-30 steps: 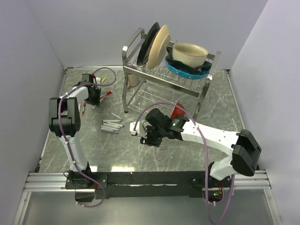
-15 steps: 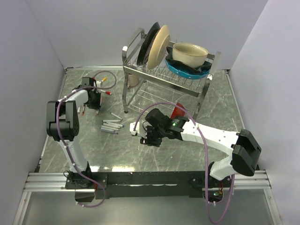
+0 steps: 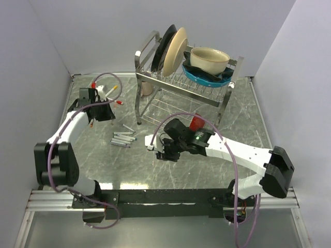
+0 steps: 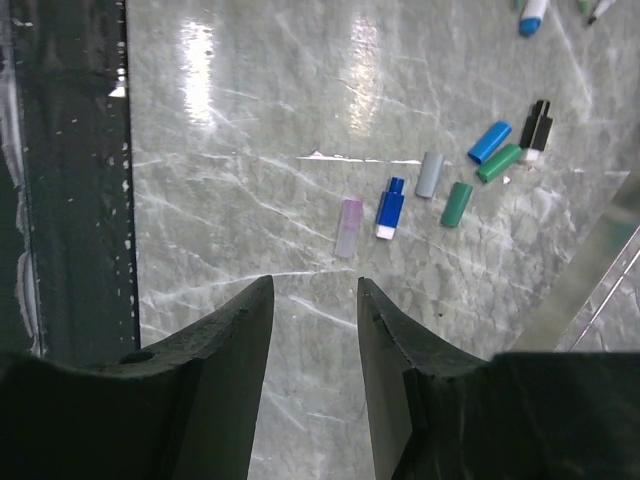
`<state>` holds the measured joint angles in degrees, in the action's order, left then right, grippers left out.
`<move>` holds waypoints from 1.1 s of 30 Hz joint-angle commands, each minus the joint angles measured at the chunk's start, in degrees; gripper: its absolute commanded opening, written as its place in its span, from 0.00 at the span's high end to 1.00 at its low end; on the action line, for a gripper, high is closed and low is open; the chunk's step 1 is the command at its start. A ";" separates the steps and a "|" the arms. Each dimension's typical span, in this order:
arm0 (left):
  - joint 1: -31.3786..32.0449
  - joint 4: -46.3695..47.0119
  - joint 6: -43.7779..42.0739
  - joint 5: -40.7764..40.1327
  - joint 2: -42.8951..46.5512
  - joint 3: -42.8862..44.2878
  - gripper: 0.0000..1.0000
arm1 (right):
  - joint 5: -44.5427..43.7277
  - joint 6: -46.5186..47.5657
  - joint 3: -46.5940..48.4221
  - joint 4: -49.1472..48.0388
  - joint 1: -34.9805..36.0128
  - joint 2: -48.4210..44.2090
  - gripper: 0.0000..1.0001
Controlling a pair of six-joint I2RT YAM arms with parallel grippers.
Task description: Open the pen caps
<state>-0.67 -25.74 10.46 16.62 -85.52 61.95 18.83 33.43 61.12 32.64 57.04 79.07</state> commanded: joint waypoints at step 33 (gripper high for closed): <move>41.61 12.17 45.69 21.97 35.44 -35.85 0.99 | 6.31 19.48 -15.07 -10.41 7.30 -15.52 0.44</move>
<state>35.16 -23.79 50.09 40.66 -46.41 26.48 27.57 52.27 47.03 25.45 63.42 63.51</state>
